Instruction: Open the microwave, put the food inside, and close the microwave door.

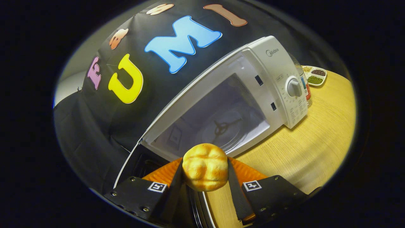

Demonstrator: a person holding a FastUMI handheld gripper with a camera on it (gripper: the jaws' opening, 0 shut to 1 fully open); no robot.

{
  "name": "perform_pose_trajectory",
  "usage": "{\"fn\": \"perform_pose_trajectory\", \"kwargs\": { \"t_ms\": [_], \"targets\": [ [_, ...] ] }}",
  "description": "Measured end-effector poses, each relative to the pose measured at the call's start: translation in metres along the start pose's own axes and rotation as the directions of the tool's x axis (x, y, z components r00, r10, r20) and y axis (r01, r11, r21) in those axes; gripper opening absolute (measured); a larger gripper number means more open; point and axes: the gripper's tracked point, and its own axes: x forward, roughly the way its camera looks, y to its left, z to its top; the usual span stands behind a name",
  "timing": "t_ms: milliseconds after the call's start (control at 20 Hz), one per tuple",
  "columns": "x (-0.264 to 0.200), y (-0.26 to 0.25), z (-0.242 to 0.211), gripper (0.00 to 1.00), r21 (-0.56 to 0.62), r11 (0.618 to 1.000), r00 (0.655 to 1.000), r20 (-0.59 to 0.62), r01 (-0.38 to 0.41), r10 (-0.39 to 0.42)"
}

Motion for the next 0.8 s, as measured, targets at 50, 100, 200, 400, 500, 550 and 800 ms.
{"fn": "perform_pose_trajectory", "kwargs": {
  "t_ms": [50, 100, 200, 400, 500, 550, 800],
  "targets": [
    [0.008, 0.000, 0.001, 0.73, 0.005, 1.000, 1.000, 0.013, 0.000, 0.000],
    [0.018, 0.000, 0.002, 0.73, 0.011, 1.000, 1.000, 0.027, -0.002, 0.001],
    [0.034, -0.001, 0.003, 0.73, 0.012, 1.000, 0.999, 0.050, -0.006, 0.005],
    [0.067, -0.006, 0.010, 0.72, 0.007, 1.000, 0.994, 0.108, 0.008, -0.009],
    [0.082, -0.010, 0.013, 0.72, 0.014, 1.000, 0.991, 0.135, 0.023, -0.025],
    [0.089, -0.013, 0.014, 0.72, 0.018, 0.999, 0.989, 0.147, 0.032, -0.034],
    [0.116, -0.028, 0.019, 0.72, 0.035, 0.995, 0.973, 0.209, 0.094, -0.100]
  ]
}}
